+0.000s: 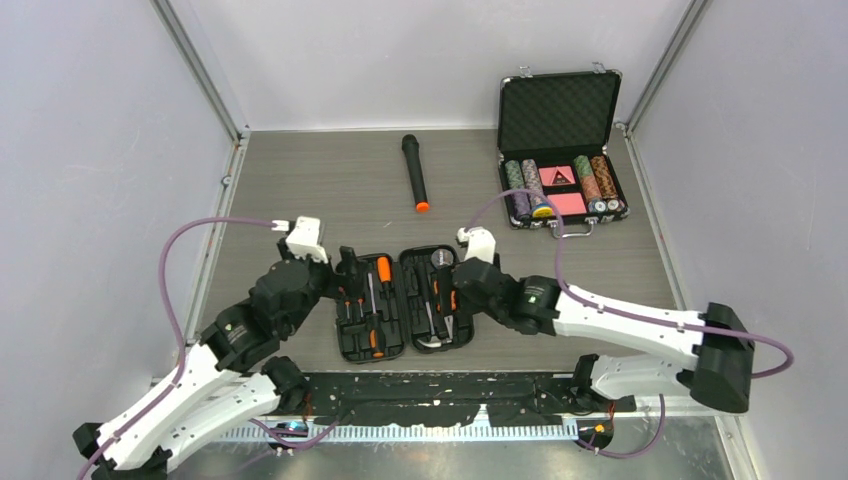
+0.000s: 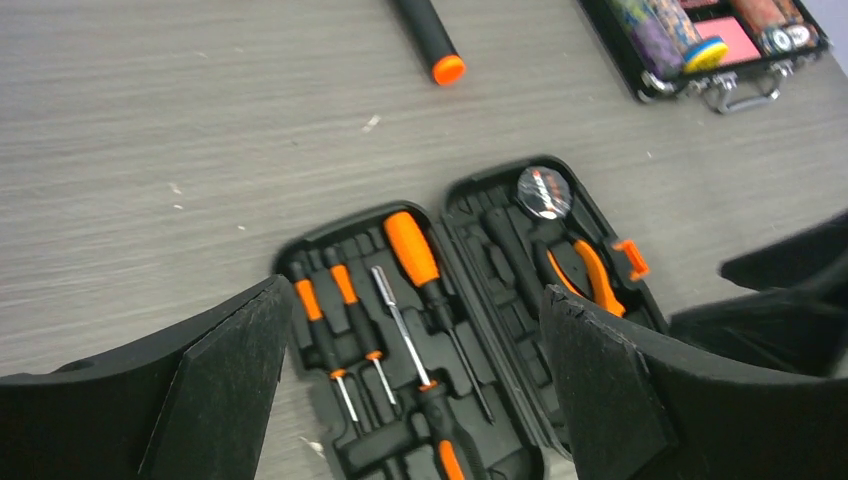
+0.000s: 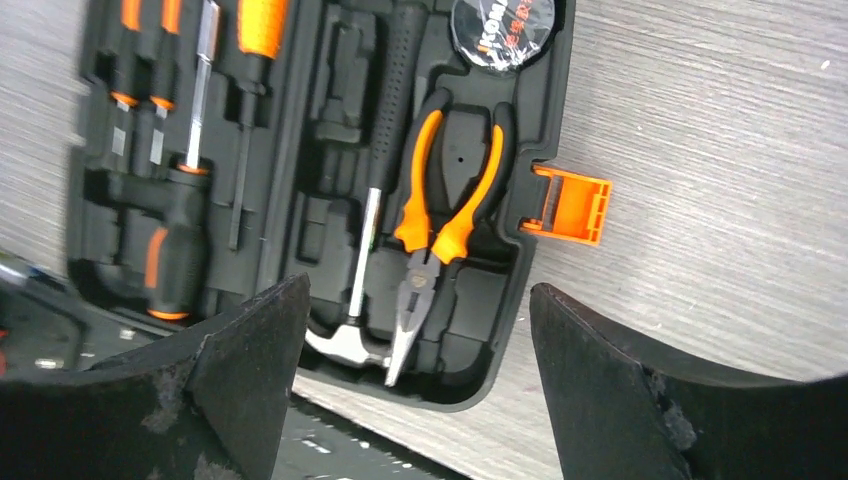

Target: Pack the tool kit

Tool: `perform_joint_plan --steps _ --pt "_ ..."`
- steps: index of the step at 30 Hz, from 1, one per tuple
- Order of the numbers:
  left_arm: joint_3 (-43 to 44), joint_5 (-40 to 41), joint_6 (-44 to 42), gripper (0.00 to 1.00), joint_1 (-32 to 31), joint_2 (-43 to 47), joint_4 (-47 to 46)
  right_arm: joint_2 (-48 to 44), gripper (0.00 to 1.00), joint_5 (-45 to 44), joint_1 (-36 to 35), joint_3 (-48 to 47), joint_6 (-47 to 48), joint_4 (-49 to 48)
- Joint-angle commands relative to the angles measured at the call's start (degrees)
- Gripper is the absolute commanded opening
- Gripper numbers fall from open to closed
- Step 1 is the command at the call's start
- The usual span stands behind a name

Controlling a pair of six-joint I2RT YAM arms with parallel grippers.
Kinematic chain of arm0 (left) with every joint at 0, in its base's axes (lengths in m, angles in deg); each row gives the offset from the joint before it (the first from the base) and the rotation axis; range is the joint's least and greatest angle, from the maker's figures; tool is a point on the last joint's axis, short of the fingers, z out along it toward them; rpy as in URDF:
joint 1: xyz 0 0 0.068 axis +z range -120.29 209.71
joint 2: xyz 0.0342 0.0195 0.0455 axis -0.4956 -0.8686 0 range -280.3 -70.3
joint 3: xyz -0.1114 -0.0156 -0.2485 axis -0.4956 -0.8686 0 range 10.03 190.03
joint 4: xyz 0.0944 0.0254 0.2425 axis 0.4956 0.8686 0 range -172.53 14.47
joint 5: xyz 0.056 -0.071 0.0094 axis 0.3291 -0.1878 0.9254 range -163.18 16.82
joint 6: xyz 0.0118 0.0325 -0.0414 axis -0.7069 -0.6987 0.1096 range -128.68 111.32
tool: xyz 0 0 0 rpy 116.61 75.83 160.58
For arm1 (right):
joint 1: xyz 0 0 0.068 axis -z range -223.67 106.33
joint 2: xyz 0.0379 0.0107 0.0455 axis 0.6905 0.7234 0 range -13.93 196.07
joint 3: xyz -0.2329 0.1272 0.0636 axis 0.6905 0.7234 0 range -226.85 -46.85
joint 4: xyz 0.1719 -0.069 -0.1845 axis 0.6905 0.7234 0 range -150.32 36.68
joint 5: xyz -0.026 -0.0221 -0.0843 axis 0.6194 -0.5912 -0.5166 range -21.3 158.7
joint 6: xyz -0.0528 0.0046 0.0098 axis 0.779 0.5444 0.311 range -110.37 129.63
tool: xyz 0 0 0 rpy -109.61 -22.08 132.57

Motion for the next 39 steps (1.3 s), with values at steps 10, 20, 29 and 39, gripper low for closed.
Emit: perform_joint_plan --steps 10,20,29,39 --pt "-1.3 -10.9 10.74 0.94 0.18 -9.15 -3.69 13.68 0.72 3.95 0.09 -1.75 13.31 -5.37" --pt "-2.56 -16.16 14.83 0.94 0.18 -18.52 -6.16 16.96 0.65 1.06 0.16 -1.57 15.8 -1.4" --pt "-1.99 -16.54 15.05 0.95 0.22 -22.74 -6.78 15.8 0.56 2.07 0.11 0.27 15.44 -0.77" --pt "-1.72 -18.44 16.98 0.94 0.22 -27.09 -7.45 19.65 0.42 -0.34 -0.86 0.2 15.83 2.55"
